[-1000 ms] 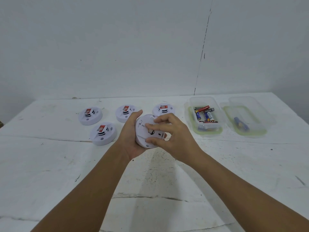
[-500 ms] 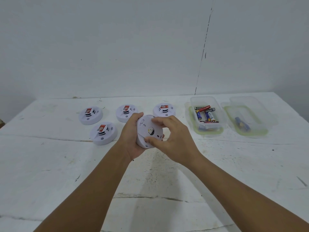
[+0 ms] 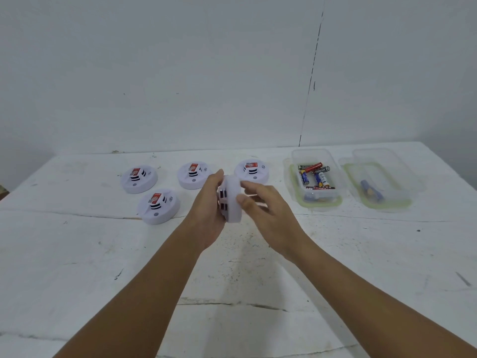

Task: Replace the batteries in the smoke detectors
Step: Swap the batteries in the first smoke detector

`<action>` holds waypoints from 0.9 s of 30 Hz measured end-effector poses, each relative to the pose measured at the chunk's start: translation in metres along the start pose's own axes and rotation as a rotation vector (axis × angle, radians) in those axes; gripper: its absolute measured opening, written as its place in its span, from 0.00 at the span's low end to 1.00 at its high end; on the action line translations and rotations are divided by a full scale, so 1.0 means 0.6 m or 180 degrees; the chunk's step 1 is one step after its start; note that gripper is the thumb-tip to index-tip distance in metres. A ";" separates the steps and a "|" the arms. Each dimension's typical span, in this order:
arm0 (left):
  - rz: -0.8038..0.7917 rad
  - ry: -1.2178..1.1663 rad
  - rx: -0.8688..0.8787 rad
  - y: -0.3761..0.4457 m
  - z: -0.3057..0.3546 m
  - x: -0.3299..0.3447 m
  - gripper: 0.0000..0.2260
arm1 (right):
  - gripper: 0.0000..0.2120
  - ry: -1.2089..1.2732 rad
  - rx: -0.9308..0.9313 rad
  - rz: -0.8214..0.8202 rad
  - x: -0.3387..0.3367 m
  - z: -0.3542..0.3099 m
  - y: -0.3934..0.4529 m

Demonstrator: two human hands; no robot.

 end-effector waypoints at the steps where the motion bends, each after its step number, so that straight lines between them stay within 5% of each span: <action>1: 0.0057 0.0171 0.0061 0.001 -0.001 0.000 0.16 | 0.19 0.0394 0.0222 -0.0141 0.005 0.005 -0.002; 17: 0.0178 0.1337 0.0120 -0.006 -0.042 -0.044 0.11 | 0.19 0.1330 0.0968 0.0205 -0.024 0.091 -0.006; 23: 0.0105 0.1514 0.0555 -0.005 -0.039 -0.044 0.14 | 0.17 -0.0285 0.0464 -0.0161 -0.036 0.087 -0.002; 27: 0.0070 0.1893 0.0939 0.003 -0.037 -0.041 0.15 | 0.18 -0.0623 0.0359 -0.0221 -0.037 0.087 0.004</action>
Point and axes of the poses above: each hand's wrist, its own y-axis towards the middle knuckle, its own x-axis out of the palm, z = x × y, the point moved 8 cm from there along y, towards the middle knuckle, and after that the axes turned 2 degrees about y, right-handed, at the moved point
